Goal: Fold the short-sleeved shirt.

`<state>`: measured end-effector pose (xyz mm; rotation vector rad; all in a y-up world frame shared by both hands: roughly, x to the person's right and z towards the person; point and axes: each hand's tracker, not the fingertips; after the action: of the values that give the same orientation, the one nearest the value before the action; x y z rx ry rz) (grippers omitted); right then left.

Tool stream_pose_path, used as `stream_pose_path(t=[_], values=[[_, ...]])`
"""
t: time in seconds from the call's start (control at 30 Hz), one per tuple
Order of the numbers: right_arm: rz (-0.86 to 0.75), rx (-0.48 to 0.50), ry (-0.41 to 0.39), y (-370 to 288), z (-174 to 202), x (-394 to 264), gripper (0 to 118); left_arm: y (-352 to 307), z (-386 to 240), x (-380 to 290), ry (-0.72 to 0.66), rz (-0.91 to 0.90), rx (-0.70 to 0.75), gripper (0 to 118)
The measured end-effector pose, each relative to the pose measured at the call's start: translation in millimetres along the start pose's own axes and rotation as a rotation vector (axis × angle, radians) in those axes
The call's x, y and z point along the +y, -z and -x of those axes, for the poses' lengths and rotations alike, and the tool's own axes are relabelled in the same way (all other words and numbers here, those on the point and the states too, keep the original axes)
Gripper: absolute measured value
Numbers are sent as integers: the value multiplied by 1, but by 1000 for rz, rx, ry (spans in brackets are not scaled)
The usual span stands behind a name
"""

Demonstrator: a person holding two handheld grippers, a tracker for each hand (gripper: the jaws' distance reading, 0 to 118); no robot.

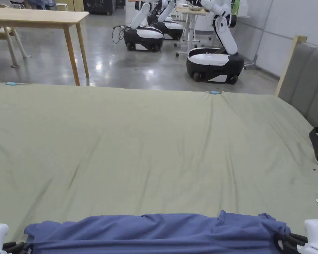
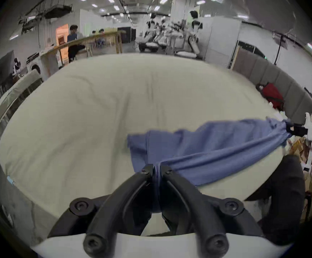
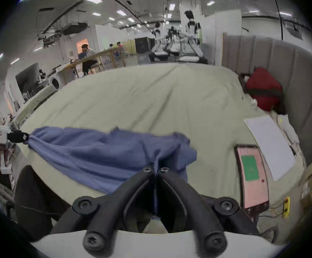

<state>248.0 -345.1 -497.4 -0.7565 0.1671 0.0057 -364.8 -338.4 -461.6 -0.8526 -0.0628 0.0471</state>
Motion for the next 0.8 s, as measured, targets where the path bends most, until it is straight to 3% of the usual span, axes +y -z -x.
stream_pose_path(t=[0.03, 0.07, 0.1, 0.13, 0.17, 0.2, 0.47, 0.5, 0.53, 0.57, 0.6, 0.63, 0.67, 0.73, 0.8], values=[[-2, -10, -2, 0, 1, 0, 2, 2, -3, -2, 10, -11, 15, 9], [-10, -12, 4, -2, 1, 1, 4, 2, -7, -3, 14, -26, 29, 23], [-27, -20, 21, -7, 1, 7, 17, -3, -12, 1, 16, -64, 65, 55], [-44, -19, 40, -16, 5, 15, 57, -15, -23, 7, 23, -97, 80, 101], [-65, -25, 53, -25, 11, 25, 88, -24, -32, 14, 29, -145, 56, 117], [-128, -7, 59, -36, 21, 36, 104, -35, -43, 23, 29, -214, 34, 118], [-617, 5, -65, -102, 128, 101, 105, -89, -124, 88, 114, -673, 33, 118], [-656, -2, -72, -102, 137, 102, 102, -92, -131, 91, 128, -693, 41, 117], [-659, 5, -80, -102, 143, 105, 79, -92, -135, 92, 137, -696, 50, 108], [-639, 15, -78, -100, 147, 105, 43, -94, -140, 93, 139, -689, 63, 83], [-644, 11, -78, -98, 152, 105, 10, -95, -143, 95, 142, -682, 67, 37], [-645, -9, -77, -94, 155, 106, 5, -96, -144, 97, 147, -673, 62, 0], [-639, -33, -76, -91, 157, 106, 5, -93, -146, 99, 147, -647, 55, 0], [-620, 37, -65, -90, 157, 105, 5, -92, -143, 98, 142, -634, 24, 0], [-625, 25, -66, -90, 160, 105, 5, -90, -136, 97, 136, -600, 29, 0]])
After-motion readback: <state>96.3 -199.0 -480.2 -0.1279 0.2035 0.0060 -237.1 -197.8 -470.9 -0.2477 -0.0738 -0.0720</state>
